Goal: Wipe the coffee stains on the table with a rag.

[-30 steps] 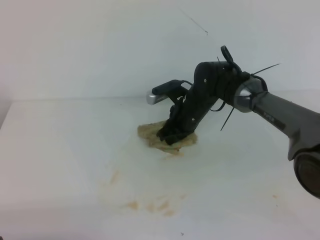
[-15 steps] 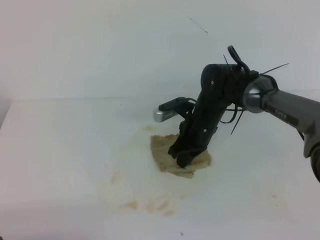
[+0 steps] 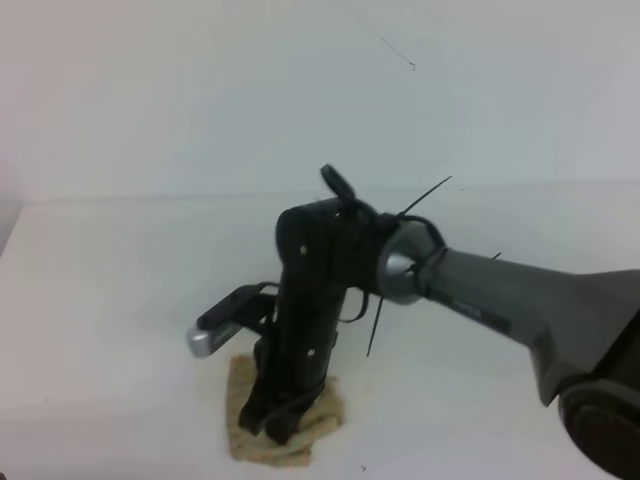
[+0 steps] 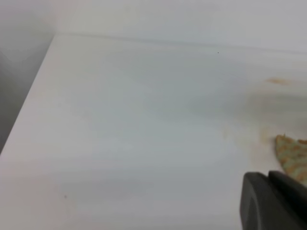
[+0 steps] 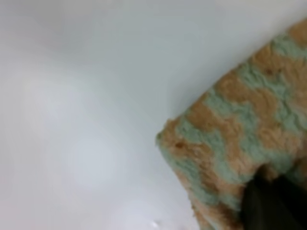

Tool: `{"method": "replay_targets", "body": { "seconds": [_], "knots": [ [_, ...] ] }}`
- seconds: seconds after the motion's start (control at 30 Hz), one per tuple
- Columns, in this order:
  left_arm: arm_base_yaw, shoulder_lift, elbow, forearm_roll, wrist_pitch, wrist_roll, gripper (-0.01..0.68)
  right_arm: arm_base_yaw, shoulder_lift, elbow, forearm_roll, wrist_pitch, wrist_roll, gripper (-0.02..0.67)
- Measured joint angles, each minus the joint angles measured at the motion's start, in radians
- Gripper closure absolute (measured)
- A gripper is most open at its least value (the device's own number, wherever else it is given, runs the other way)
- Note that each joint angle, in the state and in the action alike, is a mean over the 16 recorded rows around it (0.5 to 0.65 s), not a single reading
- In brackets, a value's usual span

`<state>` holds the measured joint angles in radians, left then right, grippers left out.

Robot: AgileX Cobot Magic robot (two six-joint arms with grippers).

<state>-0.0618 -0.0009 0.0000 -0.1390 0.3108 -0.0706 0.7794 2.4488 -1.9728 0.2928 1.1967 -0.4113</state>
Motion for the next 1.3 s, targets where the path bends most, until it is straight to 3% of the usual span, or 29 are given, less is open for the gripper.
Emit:
{"method": "replay_targets", "body": {
  "seconds": [0.27,0.5,0.77,1.3],
  "knots": [
    [0.000,0.000,0.000,0.000,0.000,0.000,0.675,0.010,0.000,-0.003,-0.016,0.019,0.064,0.636],
    [0.000,0.000,0.000,0.000,0.000,0.000,0.675,-0.095,-0.005,0.003,-0.048,0.038,0.106,0.636],
    [0.000,0.000,0.000,0.000,0.000,0.000,0.675,-0.186,-0.039,0.000,0.032,0.004,0.065,0.636],
    [0.000,0.000,0.000,0.000,0.000,0.000,0.675,-0.113,0.014,-0.185,0.250,-0.185,-0.061,0.638]
  ]
}}
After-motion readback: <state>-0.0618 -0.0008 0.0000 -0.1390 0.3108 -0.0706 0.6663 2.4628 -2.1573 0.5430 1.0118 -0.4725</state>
